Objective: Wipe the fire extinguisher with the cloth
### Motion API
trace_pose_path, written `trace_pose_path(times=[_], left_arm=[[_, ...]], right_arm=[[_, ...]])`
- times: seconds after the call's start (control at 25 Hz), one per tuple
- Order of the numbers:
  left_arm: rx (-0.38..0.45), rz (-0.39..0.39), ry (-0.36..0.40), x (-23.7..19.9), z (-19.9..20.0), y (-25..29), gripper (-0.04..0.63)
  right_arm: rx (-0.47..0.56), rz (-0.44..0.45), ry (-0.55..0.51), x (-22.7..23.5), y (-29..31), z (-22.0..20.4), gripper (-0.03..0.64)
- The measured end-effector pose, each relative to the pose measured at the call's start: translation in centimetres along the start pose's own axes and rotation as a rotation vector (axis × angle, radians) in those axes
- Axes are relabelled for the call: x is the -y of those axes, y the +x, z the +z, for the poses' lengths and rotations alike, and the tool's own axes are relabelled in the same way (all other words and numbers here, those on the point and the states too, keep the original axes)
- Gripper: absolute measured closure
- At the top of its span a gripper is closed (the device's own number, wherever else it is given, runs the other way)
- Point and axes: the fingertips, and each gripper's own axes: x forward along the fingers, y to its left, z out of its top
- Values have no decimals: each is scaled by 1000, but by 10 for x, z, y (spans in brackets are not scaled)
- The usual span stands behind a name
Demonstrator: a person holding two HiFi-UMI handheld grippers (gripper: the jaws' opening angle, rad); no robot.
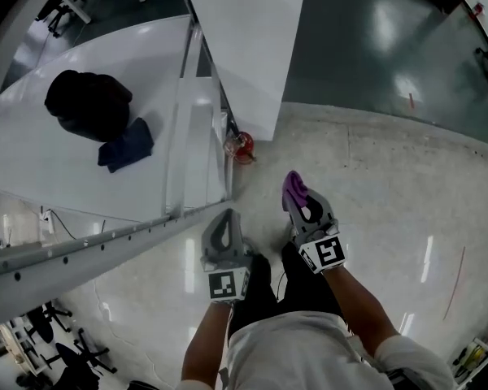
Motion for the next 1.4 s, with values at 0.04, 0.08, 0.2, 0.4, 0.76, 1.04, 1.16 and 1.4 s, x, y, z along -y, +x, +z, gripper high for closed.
trace_pose_path(times=[0.04,0.08,0.2,0.4,0.76,1.04,1.16,1.4], left_arm=[[-5,-3,0,-4,-9,7,591],[-7,-6,-1,-8,-19,14,591],[-29,-17,-9,-12,-48,38,591],[-22,-29,-15,-2,-83,69,591],[-40,-131,-33,4,-190,103,591],[-68,-158,-25,-20,-287,139,591],[-60,-154,-33,-25,-326,149,591],[-26,-135,-37,-37,-405,170,591]], right_arm=[[5,-5,-1,3,10,-8,561],[11,-9,-3,6,19,-16,561],[16,-19,-1,16,42,-41,561],[0,-17,17,31,61,-84,560],[0,-65,27,38,102,-179,560],[-13,-134,51,48,129,-293,561],[-31,-140,60,56,147,-352,560],[-33,-169,93,80,175,-476,560]])
